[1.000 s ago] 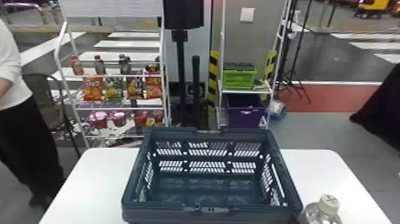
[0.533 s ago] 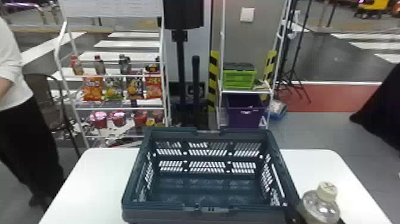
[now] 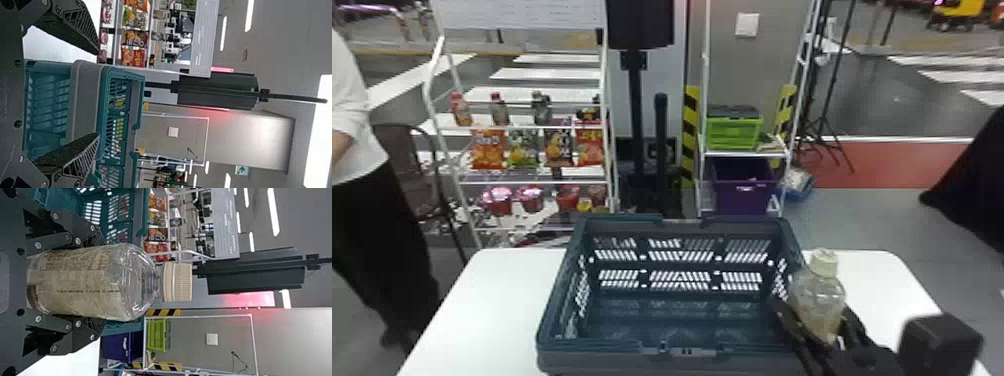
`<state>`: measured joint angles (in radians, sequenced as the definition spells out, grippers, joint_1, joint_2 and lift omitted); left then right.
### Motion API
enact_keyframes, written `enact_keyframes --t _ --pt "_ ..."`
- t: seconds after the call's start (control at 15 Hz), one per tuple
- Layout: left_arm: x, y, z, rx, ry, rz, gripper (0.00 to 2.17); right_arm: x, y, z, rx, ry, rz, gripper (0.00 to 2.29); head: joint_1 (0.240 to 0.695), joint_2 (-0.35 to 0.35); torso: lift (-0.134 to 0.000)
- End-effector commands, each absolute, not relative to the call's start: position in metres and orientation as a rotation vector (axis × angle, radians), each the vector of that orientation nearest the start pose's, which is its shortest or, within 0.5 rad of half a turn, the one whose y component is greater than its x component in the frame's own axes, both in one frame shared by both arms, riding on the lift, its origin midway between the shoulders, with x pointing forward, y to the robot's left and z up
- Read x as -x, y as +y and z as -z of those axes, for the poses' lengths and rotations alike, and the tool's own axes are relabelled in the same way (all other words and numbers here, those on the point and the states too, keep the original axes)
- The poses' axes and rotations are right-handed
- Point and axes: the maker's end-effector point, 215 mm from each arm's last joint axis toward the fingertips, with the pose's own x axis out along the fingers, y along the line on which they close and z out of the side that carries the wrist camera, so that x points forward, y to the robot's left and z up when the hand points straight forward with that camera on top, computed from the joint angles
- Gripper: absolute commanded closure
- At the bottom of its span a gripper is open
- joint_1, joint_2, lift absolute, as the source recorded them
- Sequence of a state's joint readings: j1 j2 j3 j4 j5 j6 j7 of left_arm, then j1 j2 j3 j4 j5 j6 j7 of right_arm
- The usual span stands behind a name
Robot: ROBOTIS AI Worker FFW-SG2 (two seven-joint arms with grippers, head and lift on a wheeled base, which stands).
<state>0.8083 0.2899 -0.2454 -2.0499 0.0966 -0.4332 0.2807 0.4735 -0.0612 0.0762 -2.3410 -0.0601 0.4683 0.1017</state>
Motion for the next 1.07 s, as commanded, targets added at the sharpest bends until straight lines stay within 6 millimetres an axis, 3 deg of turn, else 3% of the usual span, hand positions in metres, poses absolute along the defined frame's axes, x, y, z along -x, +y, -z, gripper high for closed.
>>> enact_keyframes --t 0.0,0.33,0.47,0.6,0.8,1.0 --pt "-0.321 0.183 0.345 0.090 -0.036 0.059 0.15 -0.470 -0.143 0.310 -0.014 0.250 -0.240 2.05 0.499 0.000 0.000" --pt "-0.320 0.183 0.347 0.088 -0.030 0.059 0.15 -0.506 -0.102 0.340 0.046 0.433 -0.284 2.05 0.499 0.000 0.000" --pt "-0.319 0.184 0.347 0.086 -0.031 0.059 0.15 -0.514 -0.087 0.363 0.069 0.530 -0.309 2.05 0.499 0.000 0.000" --pt "-0.319 0.185 0.346 0.084 -0.031 0.058 0.15 -0.516 -0.083 0.386 0.082 0.645 -0.309 2.05 0.499 0.000 0.000" --pt "-0.319 0.185 0.346 0.082 -0.031 0.061 0.15 -0.534 -0.064 0.393 0.085 0.704 -0.328 2.05 0.499 0.000 0.000" --pt "-0.318 0.185 0.347 0.080 -0.029 0.063 0.15 -0.550 -0.066 0.408 0.107 0.778 -0.328 2.05 0.499 0.000 0.000"
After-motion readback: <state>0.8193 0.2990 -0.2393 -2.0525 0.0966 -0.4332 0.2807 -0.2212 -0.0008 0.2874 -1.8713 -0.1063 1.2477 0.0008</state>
